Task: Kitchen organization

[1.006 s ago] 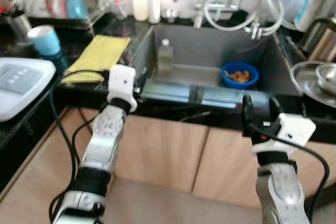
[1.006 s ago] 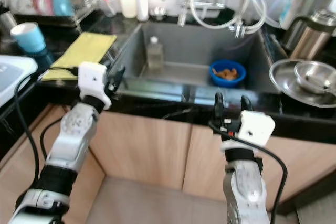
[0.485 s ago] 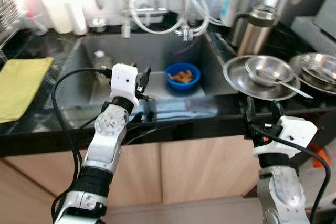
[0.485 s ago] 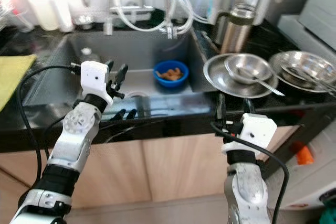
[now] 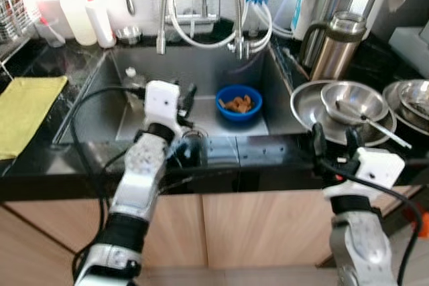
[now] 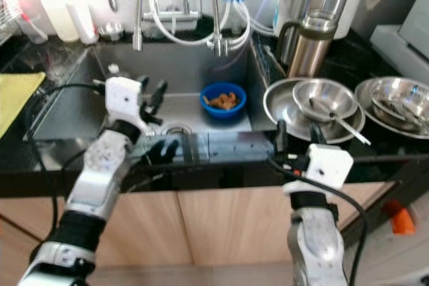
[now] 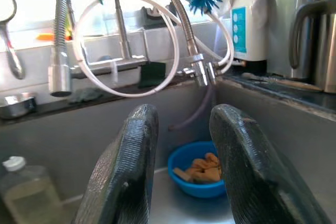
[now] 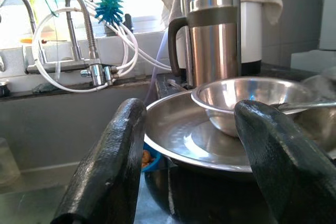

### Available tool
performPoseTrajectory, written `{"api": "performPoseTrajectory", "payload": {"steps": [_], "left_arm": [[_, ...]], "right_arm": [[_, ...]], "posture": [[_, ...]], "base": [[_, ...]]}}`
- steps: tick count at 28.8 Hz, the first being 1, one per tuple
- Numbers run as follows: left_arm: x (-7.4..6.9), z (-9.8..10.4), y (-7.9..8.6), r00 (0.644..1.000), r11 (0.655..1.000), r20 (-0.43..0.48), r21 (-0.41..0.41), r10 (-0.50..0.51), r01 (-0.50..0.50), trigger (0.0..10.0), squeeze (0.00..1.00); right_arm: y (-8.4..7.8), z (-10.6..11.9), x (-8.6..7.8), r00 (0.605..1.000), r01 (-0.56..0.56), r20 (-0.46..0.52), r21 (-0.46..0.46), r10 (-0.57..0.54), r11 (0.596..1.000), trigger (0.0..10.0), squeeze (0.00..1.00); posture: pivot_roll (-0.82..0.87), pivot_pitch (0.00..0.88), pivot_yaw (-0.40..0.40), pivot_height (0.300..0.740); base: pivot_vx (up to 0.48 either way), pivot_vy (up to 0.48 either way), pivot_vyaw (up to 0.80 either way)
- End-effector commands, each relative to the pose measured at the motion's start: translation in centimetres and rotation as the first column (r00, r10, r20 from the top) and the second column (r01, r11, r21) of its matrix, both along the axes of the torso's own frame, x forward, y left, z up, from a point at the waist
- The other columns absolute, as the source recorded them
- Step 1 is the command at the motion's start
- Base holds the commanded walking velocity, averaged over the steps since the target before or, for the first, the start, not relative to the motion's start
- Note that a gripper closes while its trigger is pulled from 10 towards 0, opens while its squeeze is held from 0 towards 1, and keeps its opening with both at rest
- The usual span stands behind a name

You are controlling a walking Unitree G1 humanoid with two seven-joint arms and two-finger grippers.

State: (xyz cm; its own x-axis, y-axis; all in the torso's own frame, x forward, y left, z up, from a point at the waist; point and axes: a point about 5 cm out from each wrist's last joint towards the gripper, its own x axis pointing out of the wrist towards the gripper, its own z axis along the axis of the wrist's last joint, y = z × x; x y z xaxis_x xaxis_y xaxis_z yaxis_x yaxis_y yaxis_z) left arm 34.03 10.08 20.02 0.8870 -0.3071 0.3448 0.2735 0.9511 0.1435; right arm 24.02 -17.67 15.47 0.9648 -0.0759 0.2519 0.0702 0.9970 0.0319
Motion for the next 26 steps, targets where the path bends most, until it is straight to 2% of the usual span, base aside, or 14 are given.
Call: {"api": "performPoseTrajectory", "payload": {"steps": [1, 6, 7, 9, 10, 19, 21, 23, 24, 26], "left_arm": [[0.0, 0.2, 0.6, 1.000, 1.000, 0.006, -0.006, 0.014, -0.014, 10.0, 0.00], [0.1, 0.2, 0.7, 1.000, 1.000, 0.004, -0.006, 0.018, -0.018, 10.0, 0.00], [0.1, 0.2, 0.7, 1.000, 1.000, 0.004, -0.006, 0.019, -0.019, 10.0, 0.00], [0.1, 0.2, 0.7, 1.000, 1.000, 0.004, -0.006, 0.020, -0.020, 10.0, 0.00], [0.1, 0.2, 0.7, 1.000, 1.000, 0.004, -0.006, 0.021, -0.021, 10.0, 0.00], [0.1, 0.1, 0.7, 1.000, 1.000, 0.001, -0.004, 0.021, -0.021, 10.0, 0.00], [0.0, 0.0, 0.8, 1.000, 1.000, -0.002, -0.004, 0.022, -0.022, 10.0, 0.00], [0.0, 0.0, 0.8, 1.000, 1.000, -0.003, -0.004, 0.022, -0.023, 10.0, 0.00], [0.0, -0.1, 0.7, 1.000, 1.000, -0.004, -0.006, 0.021, -0.021, 10.0, 0.00], [0.0, -0.1, 0.6, 1.000, 1.000, -0.005, -0.006, 0.020, -0.020, 10.0, 0.00]], "right_arm": [[0.1, 0.1, -0.1, 1.000, -0.001, 0.001, -0.004, 0.001, 1.000, 10.0, 0.00], [0.0, 0.2, 0.0, 1.000, 0.003, 0.001, -0.008, -0.003, 1.000, 10.0, 0.00], [-0.1, 0.3, 0.0, 1.000, 0.006, 0.005, -0.009, -0.006, 1.000, 10.0, 0.18], [-0.1, 0.3, 0.0, 1.000, 0.008, 0.008, -0.009, -0.008, 1.000, 10.0, 0.18], [-0.3, 0.4, -0.1, 1.000, 0.014, 0.012, -0.003, -0.014, 1.000, 10.0, 1.00], [-1.5, 1.3, -0.1, 0.997, 0.067, 0.036, -0.033, -0.066, 0.997, 10.0, 1.00], [-1.4, 1.9, -0.1, 0.997, 0.066, 0.047, -0.095, -0.062, 0.993, 10.0, 1.00], [-1.4, 2.0, -0.1, 0.997, 0.066, 0.049, -0.106, -0.062, 0.992, 10.0, 1.00], [-1.3, 2.6, -0.1, 0.996, 0.067, 0.069, -0.108, -0.060, 0.992, 10.0, 0.00], [-1.3, 2.9, -0.1, 0.995, 0.067, 0.078, -0.107, -0.058, 0.992, 10.0, 0.00]], "posture": [[0.04, 0.076, -0.002, 0.740], [0.04, 0.080, -0.002, 0.740], [0.04, 0.082, -0.002, 0.740], [0.04, 0.082, -0.002, 0.740], [0.04, 0.082, -0.002, 0.740], [0.04, 0.088, 0.000, 0.740], [0.04, 0.087, 0.001, 0.740], [0.04, 0.087, 0.001, 0.740], [0.04, 0.083, 0.001, 0.740], [0.04, 0.083, 0.001, 0.740]], "base": [[0.000, 0.000, 0.00], [0.000, 0.000, 0.00], [0.000, 0.000, 0.00], [0.000, 0.000, 0.00], [0.000, 0.000, 0.00], [0.000, 0.000, 0.00], [0.000, 0.000, 0.00], [0.000, 0.000, 0.00], [0.000, 0.000, 0.00], [0.000, 0.000, 0.00]]}}
